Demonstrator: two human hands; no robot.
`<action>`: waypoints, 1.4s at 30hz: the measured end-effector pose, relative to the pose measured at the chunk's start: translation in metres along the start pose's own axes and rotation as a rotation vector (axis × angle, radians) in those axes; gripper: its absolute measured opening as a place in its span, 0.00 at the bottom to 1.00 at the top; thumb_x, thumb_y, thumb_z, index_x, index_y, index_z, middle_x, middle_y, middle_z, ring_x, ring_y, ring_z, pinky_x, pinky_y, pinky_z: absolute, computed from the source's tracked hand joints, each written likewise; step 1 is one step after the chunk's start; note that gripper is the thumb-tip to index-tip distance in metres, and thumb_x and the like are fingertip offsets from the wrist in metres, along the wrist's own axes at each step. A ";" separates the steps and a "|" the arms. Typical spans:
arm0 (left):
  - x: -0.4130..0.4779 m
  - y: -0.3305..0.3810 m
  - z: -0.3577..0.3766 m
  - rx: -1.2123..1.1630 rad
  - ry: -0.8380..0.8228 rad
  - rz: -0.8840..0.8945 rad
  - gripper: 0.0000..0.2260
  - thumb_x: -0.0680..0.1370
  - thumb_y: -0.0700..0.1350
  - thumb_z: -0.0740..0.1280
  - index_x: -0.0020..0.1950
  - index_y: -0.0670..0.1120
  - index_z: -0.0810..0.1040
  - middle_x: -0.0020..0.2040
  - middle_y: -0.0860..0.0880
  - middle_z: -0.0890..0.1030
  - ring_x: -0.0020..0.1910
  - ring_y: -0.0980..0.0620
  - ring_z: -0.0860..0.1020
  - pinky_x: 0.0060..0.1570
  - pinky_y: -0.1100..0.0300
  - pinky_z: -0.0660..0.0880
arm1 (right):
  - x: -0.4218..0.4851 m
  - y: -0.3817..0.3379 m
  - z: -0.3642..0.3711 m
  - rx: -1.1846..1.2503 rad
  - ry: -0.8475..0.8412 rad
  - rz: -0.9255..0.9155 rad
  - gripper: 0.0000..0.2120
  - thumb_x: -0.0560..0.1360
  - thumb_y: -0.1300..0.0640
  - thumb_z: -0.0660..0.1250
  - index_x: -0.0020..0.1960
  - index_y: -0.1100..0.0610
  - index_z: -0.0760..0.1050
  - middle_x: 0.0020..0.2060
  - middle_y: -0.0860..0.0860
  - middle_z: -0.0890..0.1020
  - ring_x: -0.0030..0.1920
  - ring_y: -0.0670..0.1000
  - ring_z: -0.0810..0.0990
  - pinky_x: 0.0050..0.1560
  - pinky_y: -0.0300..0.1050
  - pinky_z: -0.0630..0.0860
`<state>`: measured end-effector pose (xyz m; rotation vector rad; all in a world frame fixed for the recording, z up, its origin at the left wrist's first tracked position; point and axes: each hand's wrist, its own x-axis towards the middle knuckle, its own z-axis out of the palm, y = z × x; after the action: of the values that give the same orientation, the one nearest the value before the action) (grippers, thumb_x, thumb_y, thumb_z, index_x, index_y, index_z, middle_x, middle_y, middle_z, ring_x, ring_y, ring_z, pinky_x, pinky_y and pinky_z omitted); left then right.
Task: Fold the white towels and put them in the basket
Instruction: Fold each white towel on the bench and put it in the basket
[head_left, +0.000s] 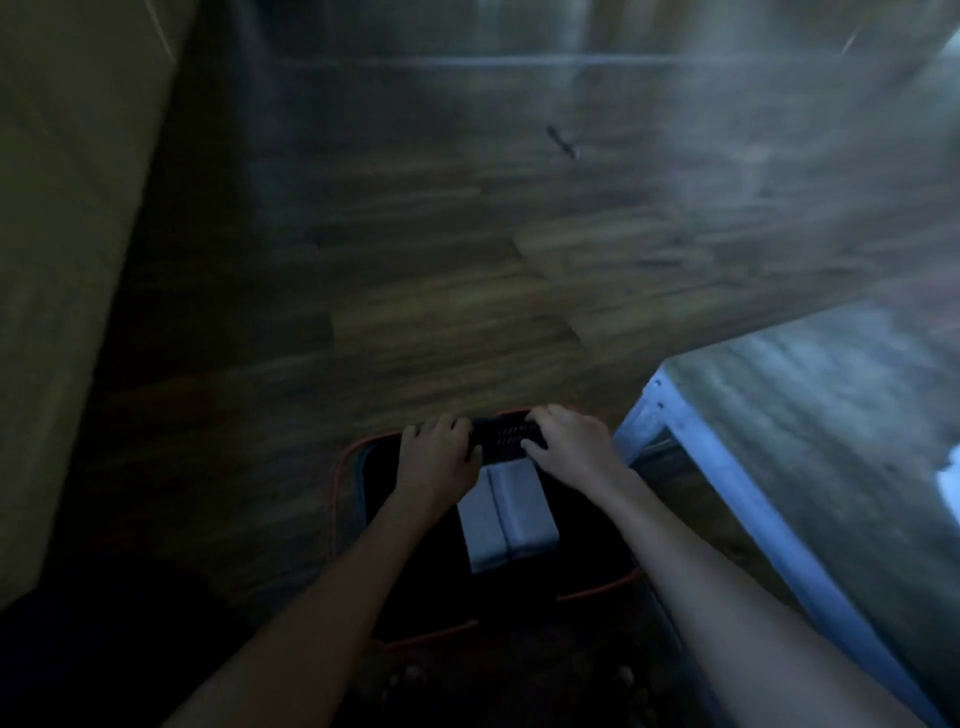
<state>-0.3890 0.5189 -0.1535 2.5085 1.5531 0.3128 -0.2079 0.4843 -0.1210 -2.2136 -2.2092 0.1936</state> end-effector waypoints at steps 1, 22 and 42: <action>-0.002 0.004 -0.022 0.012 0.025 0.022 0.12 0.78 0.53 0.61 0.54 0.46 0.75 0.56 0.47 0.78 0.57 0.45 0.75 0.53 0.53 0.66 | -0.007 -0.005 -0.022 -0.005 0.035 0.003 0.18 0.77 0.46 0.60 0.62 0.55 0.72 0.56 0.52 0.77 0.58 0.55 0.76 0.54 0.50 0.73; -0.044 0.217 -0.151 0.051 -0.056 0.574 0.17 0.77 0.56 0.61 0.60 0.48 0.74 0.57 0.48 0.78 0.55 0.47 0.77 0.56 0.51 0.69 | -0.247 0.068 -0.170 0.041 0.165 0.535 0.20 0.74 0.40 0.62 0.60 0.50 0.73 0.53 0.51 0.80 0.53 0.53 0.78 0.49 0.48 0.74; -0.186 0.449 -0.038 -0.067 -0.331 1.280 0.14 0.77 0.54 0.60 0.57 0.48 0.75 0.59 0.48 0.76 0.60 0.47 0.74 0.59 0.51 0.66 | -0.545 0.140 -0.081 0.069 0.057 1.194 0.18 0.77 0.44 0.60 0.63 0.49 0.72 0.60 0.48 0.78 0.64 0.51 0.72 0.61 0.50 0.65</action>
<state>-0.0938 0.1559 -0.0182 2.8983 -0.3102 0.0633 -0.0604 -0.0533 -0.0090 -3.0626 -0.5720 0.1788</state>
